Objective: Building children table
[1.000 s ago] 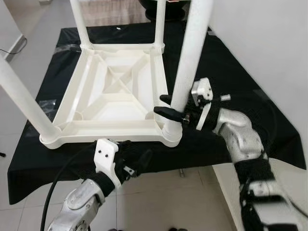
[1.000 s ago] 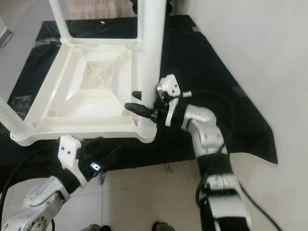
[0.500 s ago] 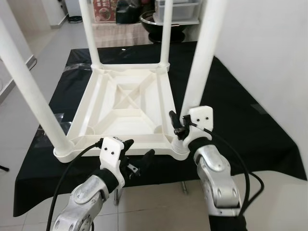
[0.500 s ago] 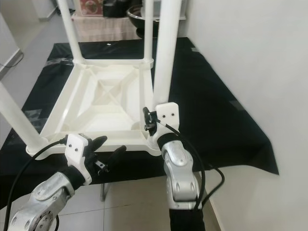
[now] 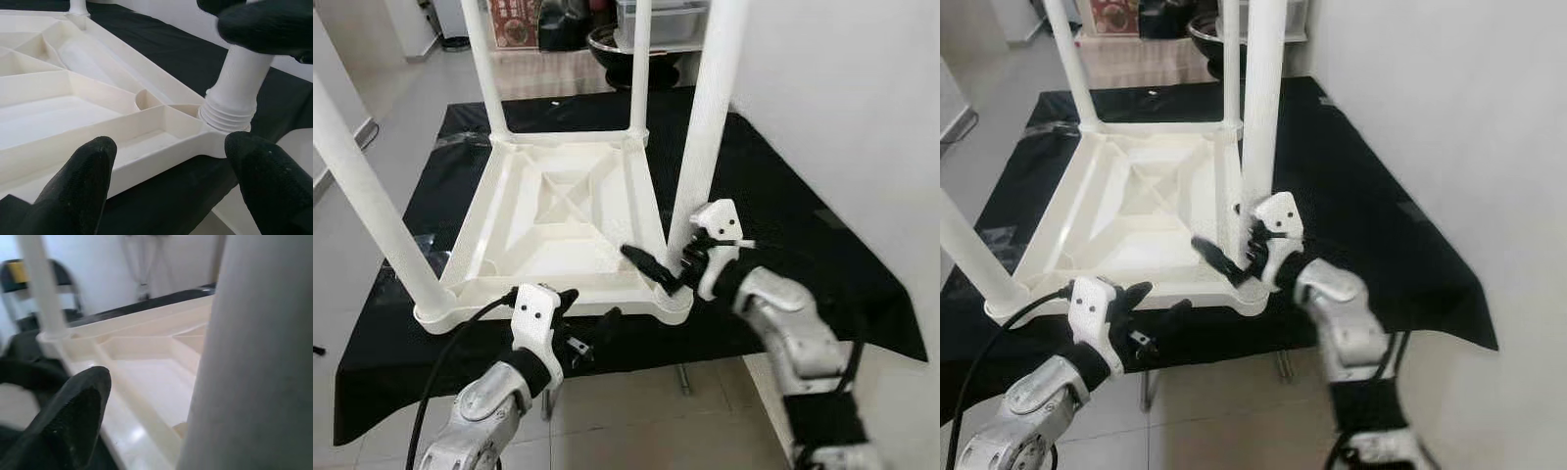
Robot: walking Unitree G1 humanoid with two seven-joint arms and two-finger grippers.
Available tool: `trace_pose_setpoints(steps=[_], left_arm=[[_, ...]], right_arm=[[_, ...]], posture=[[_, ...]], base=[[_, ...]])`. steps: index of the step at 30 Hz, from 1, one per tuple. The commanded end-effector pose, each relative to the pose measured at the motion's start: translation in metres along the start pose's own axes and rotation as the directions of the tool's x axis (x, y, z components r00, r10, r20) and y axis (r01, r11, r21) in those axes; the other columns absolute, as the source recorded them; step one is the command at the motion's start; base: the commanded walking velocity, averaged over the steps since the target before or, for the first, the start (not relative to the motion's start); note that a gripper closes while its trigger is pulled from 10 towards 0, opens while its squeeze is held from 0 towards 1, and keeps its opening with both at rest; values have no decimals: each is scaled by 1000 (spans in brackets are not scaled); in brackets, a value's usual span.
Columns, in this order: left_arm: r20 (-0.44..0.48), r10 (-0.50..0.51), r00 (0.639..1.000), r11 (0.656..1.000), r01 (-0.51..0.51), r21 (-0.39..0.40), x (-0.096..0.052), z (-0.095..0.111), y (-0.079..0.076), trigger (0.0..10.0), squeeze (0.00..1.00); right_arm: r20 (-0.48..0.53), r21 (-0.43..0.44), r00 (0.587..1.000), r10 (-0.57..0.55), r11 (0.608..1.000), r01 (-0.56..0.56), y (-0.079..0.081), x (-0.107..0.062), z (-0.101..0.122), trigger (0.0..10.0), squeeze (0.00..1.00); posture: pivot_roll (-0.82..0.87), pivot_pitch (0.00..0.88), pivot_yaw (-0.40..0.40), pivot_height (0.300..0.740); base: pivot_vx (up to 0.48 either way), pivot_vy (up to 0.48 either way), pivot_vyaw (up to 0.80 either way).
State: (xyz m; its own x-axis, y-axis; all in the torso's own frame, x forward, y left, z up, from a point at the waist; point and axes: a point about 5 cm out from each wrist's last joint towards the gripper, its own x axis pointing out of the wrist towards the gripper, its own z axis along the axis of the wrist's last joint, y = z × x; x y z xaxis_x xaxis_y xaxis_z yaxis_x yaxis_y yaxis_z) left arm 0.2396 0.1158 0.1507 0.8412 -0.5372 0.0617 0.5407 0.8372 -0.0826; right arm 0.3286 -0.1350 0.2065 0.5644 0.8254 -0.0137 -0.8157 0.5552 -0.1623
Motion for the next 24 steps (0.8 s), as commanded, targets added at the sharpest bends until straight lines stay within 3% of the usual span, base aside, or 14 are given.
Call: trace_pose_setpoints(steps=[1, 2, 3, 9, 10, 11, 12, 19, 22, 24], left_arm=[[11, 3, 1000, 1000, -3, -16, -1, 1, -3, 10000, 0], [11, 3, 1000, 1000, -3, -16, -1, 1, -3, 10000, 0], [11, -6, 1000, 1000, 6, -24, -2, 1, -5, 10000, 0], [9, -31, 999, 999, 31, -32, -7, 2, -11, 10000, 0], [15, -45, 999, 998, 45, -32, -9, 3, -14, 10000, 0], [9, -63, 998, 998, 63, -26, -11, 3, -17, 10000, 0], [1, -95, 996, 995, 95, -18, -14, 4, -21, 10000, 0], [-17, -159, 987, 987, 159, -22, -24, 5, -32, 10000, 0], [-19, -157, 987, 987, 156, -22, -24, 5, -31, 10000, 0], [-17, -150, 989, 989, 150, -16, -23, 5, -31, 10000, 0]], right_arm=[[22, 24, 996, 83, 996, -83, -5, 9, 4, 10000, 0], [22, 24, 996, 83, 996, -83, -5, 9, 4, 10000, 0], [35, 30, 990, 134, 990, -135, -22, 16, 17, 10000, 0], [45, 47, 974, 220, 974, -222, -33, 22, 29, 10000, 0], [41, 46, 969, 244, 968, -246, -34, 22, 31, 4275, 0], [39, 50, 964, 262, 963, -264, -35, 22, 32, 1255, 0], [39, 58, 955, 293, 954, -295, -36, 22, 33, 0, 0], [11, 65, 918, 396, 916, -396, -37, 20, 34, 0, 0], [5, 67, 916, 400, 914, -400, -41, 21, 33, 0, 0], [-4, 43, 942, 336, 941, -335, -43, 22, 28, 0, 0]], posture=[[-22, 132, -40, 740], [-22, 132, -40, 740], [-6, 140, -46, 740], [9, 151, -53, 740], [16, 159, -59, 740], [17, 165, -60, 740], [17, 167, -61, 740], [27, 183, -60, 740], [22, 183, -58, 740], [14, 181, -62, 740]], base=[[0, 0, 0], [0, 0, 0], [0, 0, 0], [0, 0, 0], [0, 0, 0], [0, 0, 0], [0, 0, 0], [0, 0, 0], [0, 0, 0], [0, 0, 0]])
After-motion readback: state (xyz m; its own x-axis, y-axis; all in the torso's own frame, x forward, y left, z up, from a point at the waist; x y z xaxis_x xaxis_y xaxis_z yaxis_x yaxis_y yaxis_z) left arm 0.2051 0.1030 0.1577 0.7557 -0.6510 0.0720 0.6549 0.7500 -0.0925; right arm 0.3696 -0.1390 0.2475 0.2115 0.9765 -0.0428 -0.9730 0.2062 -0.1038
